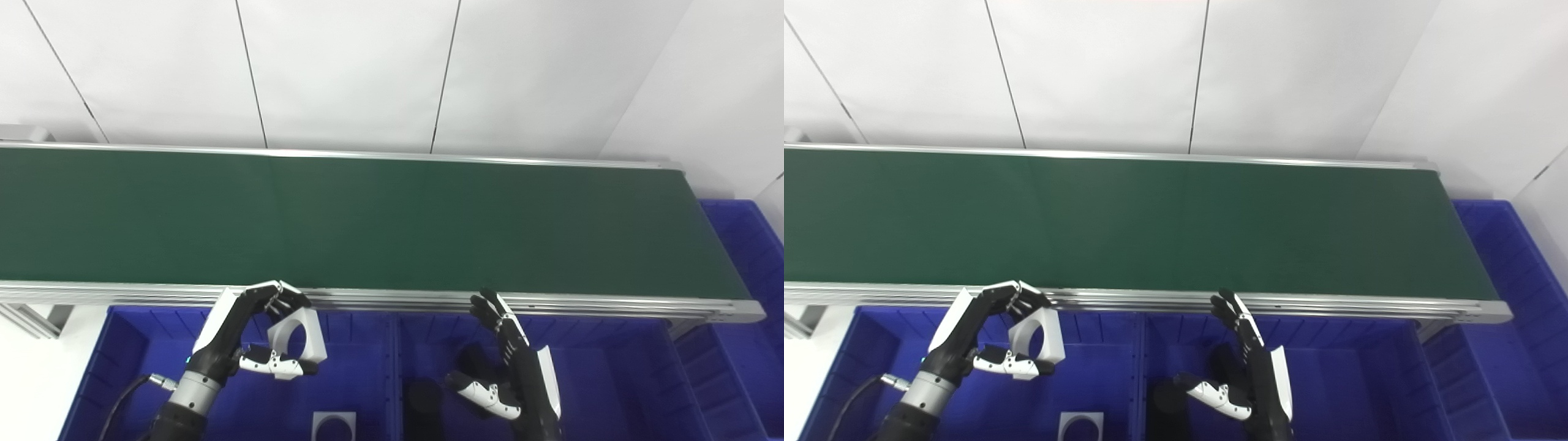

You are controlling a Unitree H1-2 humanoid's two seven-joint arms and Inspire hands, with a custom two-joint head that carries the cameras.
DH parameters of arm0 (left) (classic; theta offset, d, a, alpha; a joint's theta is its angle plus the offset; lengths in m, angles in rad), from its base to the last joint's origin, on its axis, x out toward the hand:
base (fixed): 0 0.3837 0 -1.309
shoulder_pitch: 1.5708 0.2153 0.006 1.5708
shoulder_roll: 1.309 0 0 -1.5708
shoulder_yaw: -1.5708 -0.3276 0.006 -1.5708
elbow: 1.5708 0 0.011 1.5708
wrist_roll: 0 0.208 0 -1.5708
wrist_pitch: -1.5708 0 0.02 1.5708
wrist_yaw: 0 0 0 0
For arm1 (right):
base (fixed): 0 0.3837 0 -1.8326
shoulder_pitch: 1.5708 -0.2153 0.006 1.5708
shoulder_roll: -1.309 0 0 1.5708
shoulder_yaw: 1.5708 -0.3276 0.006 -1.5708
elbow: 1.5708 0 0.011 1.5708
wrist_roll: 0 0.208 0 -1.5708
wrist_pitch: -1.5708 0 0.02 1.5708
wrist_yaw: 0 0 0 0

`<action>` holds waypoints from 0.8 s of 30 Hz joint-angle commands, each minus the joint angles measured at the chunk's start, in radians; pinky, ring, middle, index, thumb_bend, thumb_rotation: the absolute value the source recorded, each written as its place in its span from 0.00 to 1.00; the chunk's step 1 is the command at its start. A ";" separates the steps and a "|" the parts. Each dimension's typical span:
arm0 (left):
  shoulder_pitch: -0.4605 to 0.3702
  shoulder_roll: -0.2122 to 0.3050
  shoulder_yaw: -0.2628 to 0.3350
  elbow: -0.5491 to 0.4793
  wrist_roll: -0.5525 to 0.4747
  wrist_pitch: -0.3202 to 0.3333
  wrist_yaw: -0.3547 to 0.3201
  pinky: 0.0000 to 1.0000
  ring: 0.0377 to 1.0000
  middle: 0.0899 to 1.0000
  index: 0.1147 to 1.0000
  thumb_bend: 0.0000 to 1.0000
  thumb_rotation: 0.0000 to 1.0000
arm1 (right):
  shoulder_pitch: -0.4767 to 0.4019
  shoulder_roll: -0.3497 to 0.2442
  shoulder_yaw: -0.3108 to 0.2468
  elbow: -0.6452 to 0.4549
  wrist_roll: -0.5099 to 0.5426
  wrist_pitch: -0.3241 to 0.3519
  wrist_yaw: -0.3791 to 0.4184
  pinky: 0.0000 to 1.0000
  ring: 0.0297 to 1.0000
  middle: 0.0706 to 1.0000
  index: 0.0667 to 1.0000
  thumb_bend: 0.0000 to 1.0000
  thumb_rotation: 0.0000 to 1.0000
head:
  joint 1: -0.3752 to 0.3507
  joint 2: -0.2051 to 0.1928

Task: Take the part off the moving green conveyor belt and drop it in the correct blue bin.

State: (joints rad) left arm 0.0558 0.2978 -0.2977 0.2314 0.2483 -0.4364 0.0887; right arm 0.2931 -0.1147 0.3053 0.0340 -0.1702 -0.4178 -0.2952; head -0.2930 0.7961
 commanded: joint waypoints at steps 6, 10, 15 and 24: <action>0.019 -0.020 -0.004 0.060 0.089 -0.032 0.036 0.39 0.40 0.47 0.43 0.50 0.00 | 0.006 0.009 -0.004 -0.030 0.009 -0.052 0.003 0.87 0.83 0.84 0.89 0.94 0.52 | 0.007 0.000; 0.014 -0.030 -0.006 0.129 0.192 -0.024 0.070 0.52 0.44 0.47 0.42 0.50 0.00 | 0.009 0.011 -0.006 -0.031 0.013 -0.052 0.009 0.88 0.83 0.84 0.89 0.94 0.52 | 0.011 0.001; 0.023 -0.018 -0.012 0.115 0.225 0.088 -0.019 0.72 0.79 0.78 0.64 0.63 0.09 | 0.007 0.009 -0.004 -0.026 0.010 -0.052 0.004 0.87 0.82 0.85 0.89 0.94 0.52 | 0.019 -0.002; 0.079 -0.017 0.002 0.017 -0.088 -0.032 -0.179 0.92 0.95 0.94 0.93 0.95 0.51 | 0.004 0.010 -0.007 -0.008 0.010 -0.052 0.000 0.87 0.83 0.85 0.89 0.95 0.52 | 0.016 -0.013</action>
State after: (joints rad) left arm 0.1416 0.2732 -0.2976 0.3010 0.2177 -0.4178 -0.0810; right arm 0.3003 -0.1080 0.3008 0.0390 -0.1536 -0.4178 -0.2892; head -0.2777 0.7839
